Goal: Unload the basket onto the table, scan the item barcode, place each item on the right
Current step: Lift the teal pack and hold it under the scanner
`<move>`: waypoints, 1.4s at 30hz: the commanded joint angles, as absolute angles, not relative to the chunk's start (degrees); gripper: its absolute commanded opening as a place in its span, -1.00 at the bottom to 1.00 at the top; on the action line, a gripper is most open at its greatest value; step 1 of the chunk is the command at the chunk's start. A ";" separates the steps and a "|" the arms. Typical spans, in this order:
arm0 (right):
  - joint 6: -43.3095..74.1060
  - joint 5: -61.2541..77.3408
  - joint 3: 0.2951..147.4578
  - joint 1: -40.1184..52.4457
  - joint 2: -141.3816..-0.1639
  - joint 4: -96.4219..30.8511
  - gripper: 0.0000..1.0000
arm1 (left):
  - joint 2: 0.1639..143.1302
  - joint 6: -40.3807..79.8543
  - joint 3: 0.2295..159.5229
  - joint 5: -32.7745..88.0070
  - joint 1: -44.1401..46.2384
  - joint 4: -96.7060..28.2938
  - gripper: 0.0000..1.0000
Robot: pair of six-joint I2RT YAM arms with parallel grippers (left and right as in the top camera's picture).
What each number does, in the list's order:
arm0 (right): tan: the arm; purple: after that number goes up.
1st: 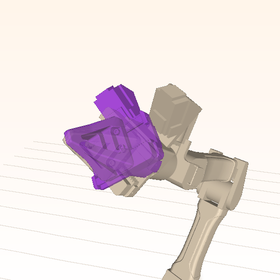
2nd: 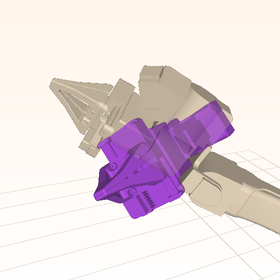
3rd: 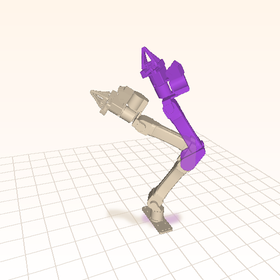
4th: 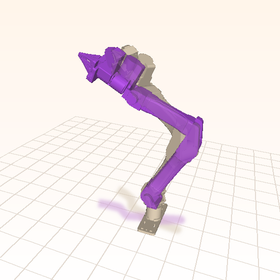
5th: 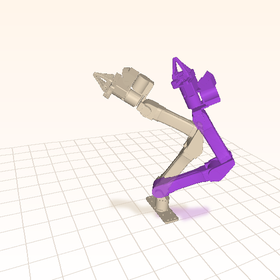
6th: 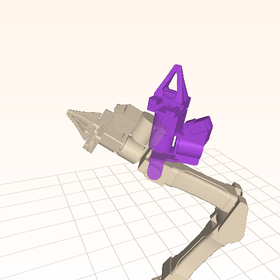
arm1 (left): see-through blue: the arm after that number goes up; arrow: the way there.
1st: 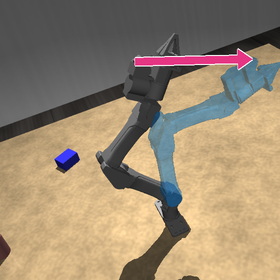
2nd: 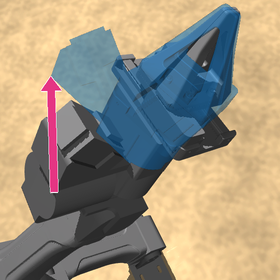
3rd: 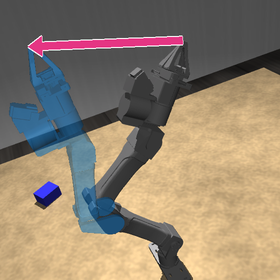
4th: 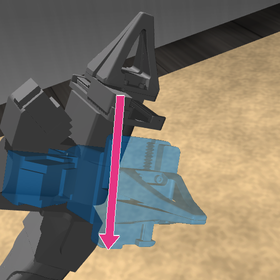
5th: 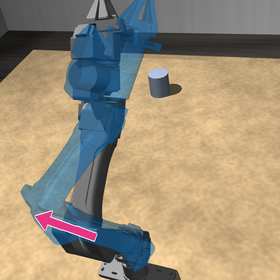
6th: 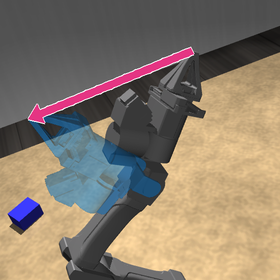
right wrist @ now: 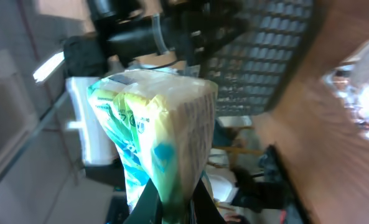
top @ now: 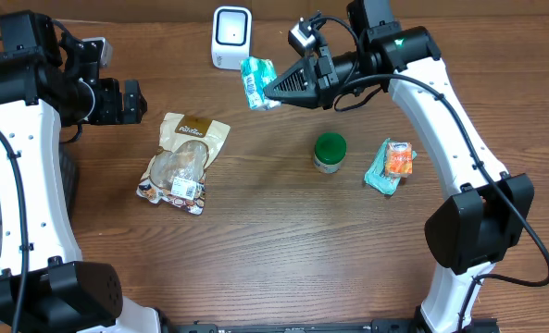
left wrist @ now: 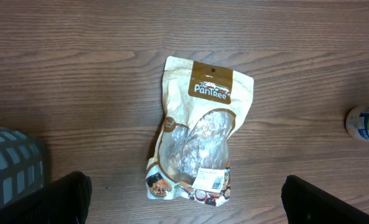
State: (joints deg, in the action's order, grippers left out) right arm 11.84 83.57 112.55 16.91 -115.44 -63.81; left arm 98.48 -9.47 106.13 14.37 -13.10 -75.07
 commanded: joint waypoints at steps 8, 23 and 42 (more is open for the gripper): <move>15.07 45.41 113.67 20.69 -113.14 -68.47 -0.92 | 97.82 -10.74 107.02 14.83 -12.73 -74.96 0.99; 12.86 -5.69 136.55 26.37 -115.33 -63.94 -0.92 | 97.82 -10.74 107.02 14.83 -12.73 -74.96 0.99; -54.35 -21.61 136.46 32.32 -149.60 -7.75 -0.92 | 97.82 -10.72 107.02 14.83 -12.73 -74.96 0.99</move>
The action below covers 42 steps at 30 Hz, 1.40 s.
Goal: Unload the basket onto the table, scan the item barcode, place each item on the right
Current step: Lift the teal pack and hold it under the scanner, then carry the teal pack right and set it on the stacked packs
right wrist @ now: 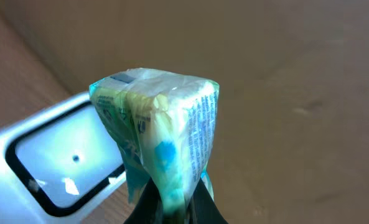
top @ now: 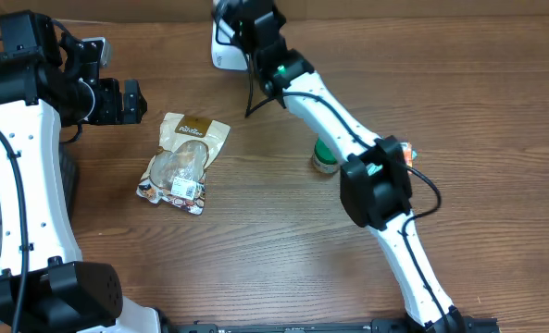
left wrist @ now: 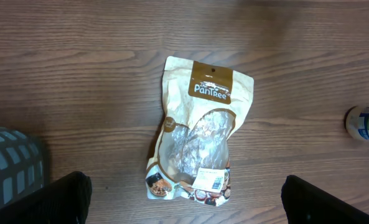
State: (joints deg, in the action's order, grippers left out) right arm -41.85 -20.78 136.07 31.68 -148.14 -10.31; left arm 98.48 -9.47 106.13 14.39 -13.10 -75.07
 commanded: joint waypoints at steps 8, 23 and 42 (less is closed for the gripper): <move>-57.93 -20.49 136.46 32.47 -151.24 -6.57 -0.92 | 97.82 -10.72 107.02 14.83 -12.73 -74.98 0.99; -44.03 -11.00 136.46 33.47 -143.96 -13.50 -0.92 | 97.82 -10.74 107.02 14.83 -12.73 -74.96 0.99; 24.34 -5.61 133.03 16.14 -111.66 -90.80 -0.85 | 97.82 -10.72 107.02 14.83 -12.73 -74.96 0.99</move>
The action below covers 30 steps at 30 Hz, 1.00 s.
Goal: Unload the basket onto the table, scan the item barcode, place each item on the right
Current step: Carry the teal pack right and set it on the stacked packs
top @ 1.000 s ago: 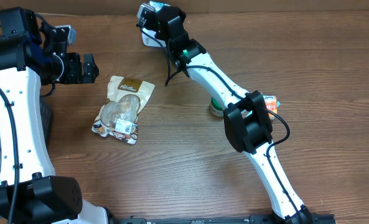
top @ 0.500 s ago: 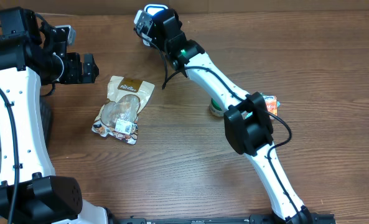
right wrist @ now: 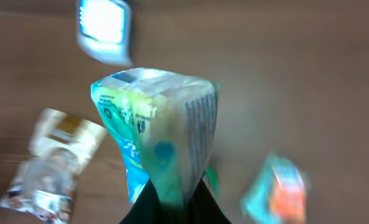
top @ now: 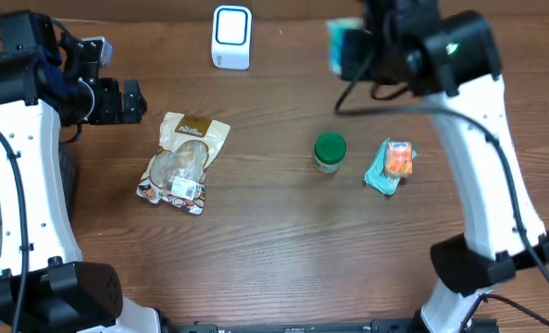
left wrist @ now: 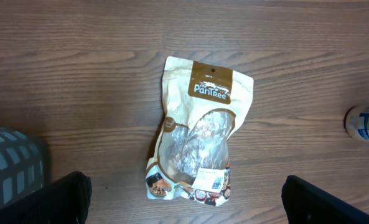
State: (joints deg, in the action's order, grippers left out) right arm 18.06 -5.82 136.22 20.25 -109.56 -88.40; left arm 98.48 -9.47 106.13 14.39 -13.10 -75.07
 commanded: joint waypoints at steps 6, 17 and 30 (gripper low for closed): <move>28.80 -4.25 113.45 9.91 -111.79 -85.21 -0.92 | 97.82 -10.74 107.02 14.83 -12.73 -74.96 0.99; 30.70 4.10 82.56 9.56 -111.79 -64.05 -0.72 | 97.82 -10.74 107.02 14.83 -12.73 -74.96 0.99; 25.34 0.43 84.79 4.62 -111.53 -68.45 0.01 | 97.82 -10.74 107.02 14.83 -12.73 -74.96 0.99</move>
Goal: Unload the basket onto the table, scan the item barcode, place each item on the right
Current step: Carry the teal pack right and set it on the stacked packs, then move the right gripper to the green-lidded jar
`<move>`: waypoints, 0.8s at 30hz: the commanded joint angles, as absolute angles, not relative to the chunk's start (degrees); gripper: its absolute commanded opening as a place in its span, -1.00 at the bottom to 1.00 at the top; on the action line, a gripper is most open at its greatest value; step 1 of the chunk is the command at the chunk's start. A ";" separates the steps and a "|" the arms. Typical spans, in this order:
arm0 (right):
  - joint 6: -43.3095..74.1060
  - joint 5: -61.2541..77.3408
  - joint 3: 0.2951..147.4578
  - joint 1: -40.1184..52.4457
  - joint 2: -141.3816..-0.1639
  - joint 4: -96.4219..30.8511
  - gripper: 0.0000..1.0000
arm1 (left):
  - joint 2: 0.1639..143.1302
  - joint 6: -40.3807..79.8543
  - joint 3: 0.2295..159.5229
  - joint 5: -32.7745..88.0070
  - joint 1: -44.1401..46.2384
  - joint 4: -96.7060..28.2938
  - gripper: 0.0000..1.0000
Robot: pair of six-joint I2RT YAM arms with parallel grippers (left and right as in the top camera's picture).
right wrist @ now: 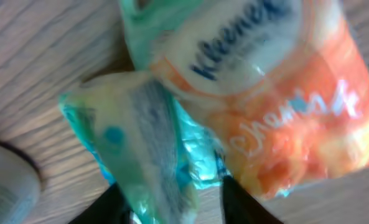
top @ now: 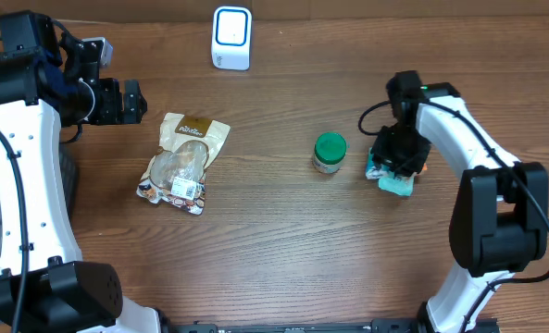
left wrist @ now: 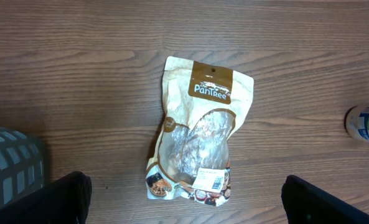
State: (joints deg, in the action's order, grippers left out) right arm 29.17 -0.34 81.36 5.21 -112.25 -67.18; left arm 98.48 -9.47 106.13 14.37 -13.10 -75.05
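Observation:
The green tissue pack [right wrist: 140,137] lies on the table against the orange Kleenex pack [right wrist: 277,93]. My right gripper [right wrist: 172,196] is low over it, jaws spread, the pack loose between the fingers [right wrist: 237,199]. From overhead the right gripper [top: 396,155] covers both packs, with only a teal edge [top: 396,185] showing. The white scanner [top: 231,37] stands at the table's far edge. My left gripper [top: 118,102] hangs open and empty, high over the PanTree bag [left wrist: 200,137].
A green-lidded jar [top: 330,153] stands just left of the two packs, also visible as the jar [left wrist: 364,124] at the left wrist view's right edge. The PanTree bag [top: 183,162] lies left of centre. A grey basket [left wrist: 13,165] sits beside the table's left edge.
My right gripper was raised at the back right, shut on the green pack. It is now down beside the orange pack with its jaws spread and the green pack on the table.
My right gripper first held the green pack in the air near the scanner. Then it held the pack right in front of the scanner's face. Later it was carried away to the right, and now it lies by the orange pack. The left arm stayed still.

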 commanded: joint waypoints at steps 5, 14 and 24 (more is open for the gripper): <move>18.04 9.02 92.79 5.34 -109.80 -71.02 0.49 | 97.82 -10.74 107.02 14.83 -12.73 -74.98 1.00; 25.15 10.81 88.84 9.06 -111.26 -62.65 0.36 | 97.82 -10.72 107.02 14.83 -12.73 -74.96 0.99; 30.00 6.04 84.27 20.34 -111.28 -62.22 0.23 | 97.82 -10.74 107.02 14.83 -12.73 -74.96 0.99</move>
State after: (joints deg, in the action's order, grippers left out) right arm 28.97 5.34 84.51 15.73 -111.28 -61.30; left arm 98.48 -9.47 106.13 14.37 -13.10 -75.05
